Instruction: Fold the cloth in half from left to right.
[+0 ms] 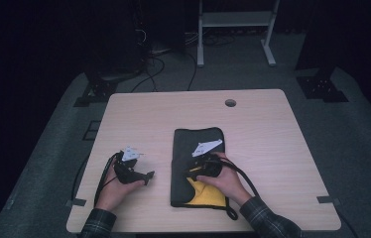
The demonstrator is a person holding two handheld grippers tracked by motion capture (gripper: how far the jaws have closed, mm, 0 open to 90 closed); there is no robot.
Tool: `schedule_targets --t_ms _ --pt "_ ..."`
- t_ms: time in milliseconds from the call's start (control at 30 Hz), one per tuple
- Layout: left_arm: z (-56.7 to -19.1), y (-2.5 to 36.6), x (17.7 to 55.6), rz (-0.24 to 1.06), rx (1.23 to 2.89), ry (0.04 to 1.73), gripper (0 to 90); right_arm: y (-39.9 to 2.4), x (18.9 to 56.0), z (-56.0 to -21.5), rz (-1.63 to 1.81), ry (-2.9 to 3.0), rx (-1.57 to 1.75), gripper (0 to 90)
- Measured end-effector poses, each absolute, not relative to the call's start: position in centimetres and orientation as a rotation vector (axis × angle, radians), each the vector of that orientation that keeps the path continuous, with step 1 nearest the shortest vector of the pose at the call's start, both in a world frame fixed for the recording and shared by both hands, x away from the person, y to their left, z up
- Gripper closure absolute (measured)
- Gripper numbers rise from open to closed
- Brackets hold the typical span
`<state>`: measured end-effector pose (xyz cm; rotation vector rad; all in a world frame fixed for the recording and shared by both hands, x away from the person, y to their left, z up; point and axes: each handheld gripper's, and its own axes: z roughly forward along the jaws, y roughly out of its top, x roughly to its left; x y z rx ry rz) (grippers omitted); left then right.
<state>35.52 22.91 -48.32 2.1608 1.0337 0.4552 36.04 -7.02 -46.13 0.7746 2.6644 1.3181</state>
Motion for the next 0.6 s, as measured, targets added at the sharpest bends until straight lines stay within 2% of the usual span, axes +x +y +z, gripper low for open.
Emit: schedule_targets --t_ms 233,367,567,600 --pt "-48.3 22.9 35.5 0.455 2.161 1.033 0.0 -5.6 35.7 -47.4 1.278 2.683 0.785 49.9" --pt "-48.3 22.9 35.5 0.455 2.161 1.033 0.0 -5.5 35.5 -47.4 1.232 2.658 0.751 57.7" --pt "-48.3 22.9 35.5 0.455 2.161 1.034 0.0 -6.0 35.1 -47.1 1.242 2.645 0.743 83.5" --pt "-48.3 22.9 35.5 0.455 2.161 1.034 0.0 -6.1 35.0 -46.9 1.244 2.636 0.736 83.6"
